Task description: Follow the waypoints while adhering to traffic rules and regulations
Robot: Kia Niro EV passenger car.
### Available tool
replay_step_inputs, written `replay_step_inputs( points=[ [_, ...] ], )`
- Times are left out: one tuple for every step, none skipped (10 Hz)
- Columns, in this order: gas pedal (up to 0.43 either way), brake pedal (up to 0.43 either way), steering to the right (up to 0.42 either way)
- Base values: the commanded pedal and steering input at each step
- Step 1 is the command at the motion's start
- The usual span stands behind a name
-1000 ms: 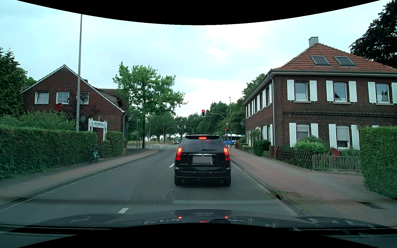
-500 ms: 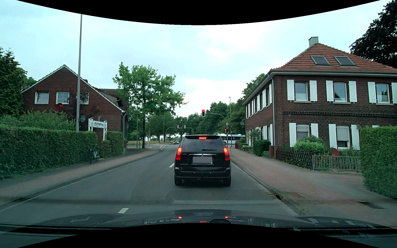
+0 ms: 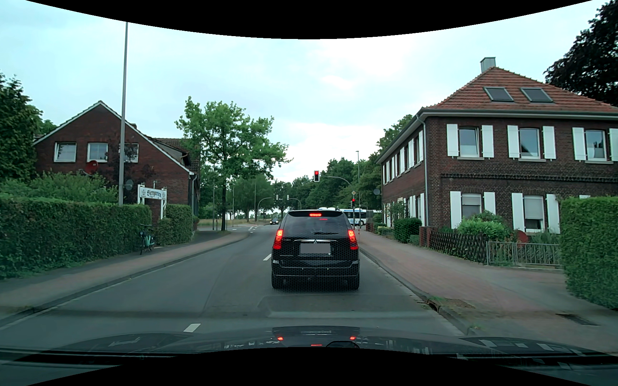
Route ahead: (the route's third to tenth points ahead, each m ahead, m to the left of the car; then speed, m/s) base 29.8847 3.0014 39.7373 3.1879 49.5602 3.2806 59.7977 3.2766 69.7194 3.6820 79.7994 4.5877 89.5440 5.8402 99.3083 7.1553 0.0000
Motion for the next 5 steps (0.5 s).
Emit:
replay_step_inputs(
  points=[
    [0.0, 0.0, -0.004],
    [0.0, 0.0, -0.004],
    [0.0, 0.0, -0.004],
    [0.0, 0.0, -0.004],
    [0.0, 0.0, -0.004]
  ],
)
